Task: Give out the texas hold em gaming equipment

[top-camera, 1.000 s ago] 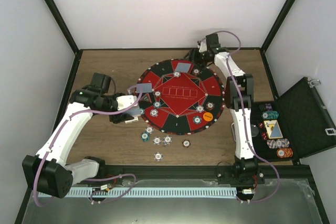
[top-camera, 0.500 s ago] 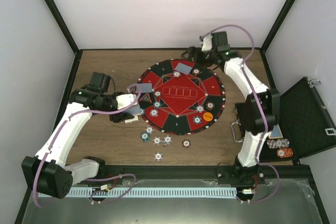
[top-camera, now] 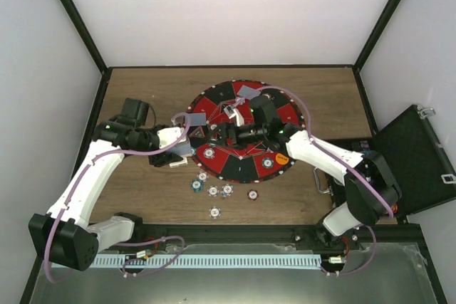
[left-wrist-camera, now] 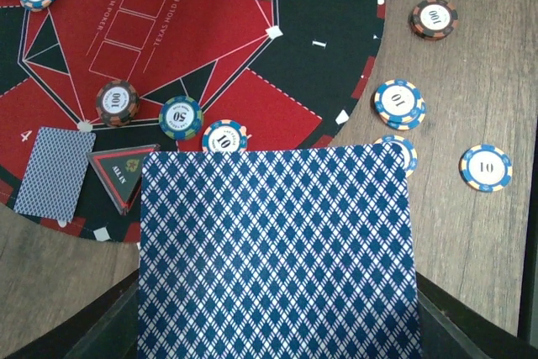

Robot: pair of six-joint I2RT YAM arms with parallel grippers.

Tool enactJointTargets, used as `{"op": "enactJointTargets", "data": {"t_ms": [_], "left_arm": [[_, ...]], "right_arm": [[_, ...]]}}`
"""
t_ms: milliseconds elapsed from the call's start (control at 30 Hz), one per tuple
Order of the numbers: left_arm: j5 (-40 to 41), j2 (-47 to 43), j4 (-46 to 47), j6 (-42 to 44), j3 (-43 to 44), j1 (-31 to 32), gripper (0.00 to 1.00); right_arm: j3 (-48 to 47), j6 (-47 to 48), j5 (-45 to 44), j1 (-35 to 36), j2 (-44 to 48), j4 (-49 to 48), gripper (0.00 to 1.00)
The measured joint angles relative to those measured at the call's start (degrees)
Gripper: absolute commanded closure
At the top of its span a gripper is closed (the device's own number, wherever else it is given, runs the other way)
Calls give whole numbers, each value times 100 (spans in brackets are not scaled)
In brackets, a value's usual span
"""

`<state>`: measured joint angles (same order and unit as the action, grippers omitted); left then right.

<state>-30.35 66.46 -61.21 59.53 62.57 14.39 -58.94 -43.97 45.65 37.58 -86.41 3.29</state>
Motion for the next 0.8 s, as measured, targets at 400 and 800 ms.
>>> {"op": "enactJointTargets", "data": {"t_ms": [400,800], "left_arm": [[-39,-81,-11,-42,0,0,96],[-39,-96,-26,-35,0,0,96]], "right_arm": [[-411,-651,127,837,-824,-914,15],[-1045,-1016,387,1060,-1733,-1416,24]]}}
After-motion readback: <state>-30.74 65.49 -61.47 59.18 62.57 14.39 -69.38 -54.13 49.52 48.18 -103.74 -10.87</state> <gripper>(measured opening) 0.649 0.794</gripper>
